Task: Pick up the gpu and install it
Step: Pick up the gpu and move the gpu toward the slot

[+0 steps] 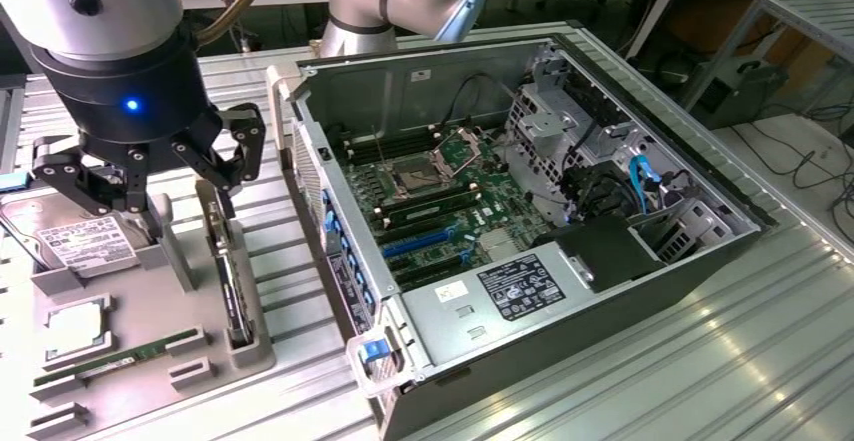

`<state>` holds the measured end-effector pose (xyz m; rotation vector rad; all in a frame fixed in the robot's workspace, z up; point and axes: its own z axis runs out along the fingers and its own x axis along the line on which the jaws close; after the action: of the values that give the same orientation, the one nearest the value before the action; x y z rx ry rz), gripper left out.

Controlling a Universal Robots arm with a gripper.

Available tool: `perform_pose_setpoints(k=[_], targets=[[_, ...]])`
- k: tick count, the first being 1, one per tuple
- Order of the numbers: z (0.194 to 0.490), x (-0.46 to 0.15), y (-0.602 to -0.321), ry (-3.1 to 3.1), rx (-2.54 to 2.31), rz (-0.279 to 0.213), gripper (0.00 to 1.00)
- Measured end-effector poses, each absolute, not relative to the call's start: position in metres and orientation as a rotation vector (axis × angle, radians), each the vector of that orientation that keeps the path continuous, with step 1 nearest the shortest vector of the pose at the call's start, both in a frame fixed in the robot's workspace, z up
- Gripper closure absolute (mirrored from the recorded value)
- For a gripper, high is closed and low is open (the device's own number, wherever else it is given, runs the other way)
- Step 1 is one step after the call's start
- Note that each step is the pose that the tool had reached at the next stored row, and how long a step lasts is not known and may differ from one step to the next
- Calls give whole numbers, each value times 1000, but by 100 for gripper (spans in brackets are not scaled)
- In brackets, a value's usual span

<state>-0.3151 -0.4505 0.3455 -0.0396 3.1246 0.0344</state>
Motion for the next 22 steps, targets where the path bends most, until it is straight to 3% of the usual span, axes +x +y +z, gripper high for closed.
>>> perform_pose_setpoints(k=[22], targets=[[331,-315,-451,3125,-40,34,39]])
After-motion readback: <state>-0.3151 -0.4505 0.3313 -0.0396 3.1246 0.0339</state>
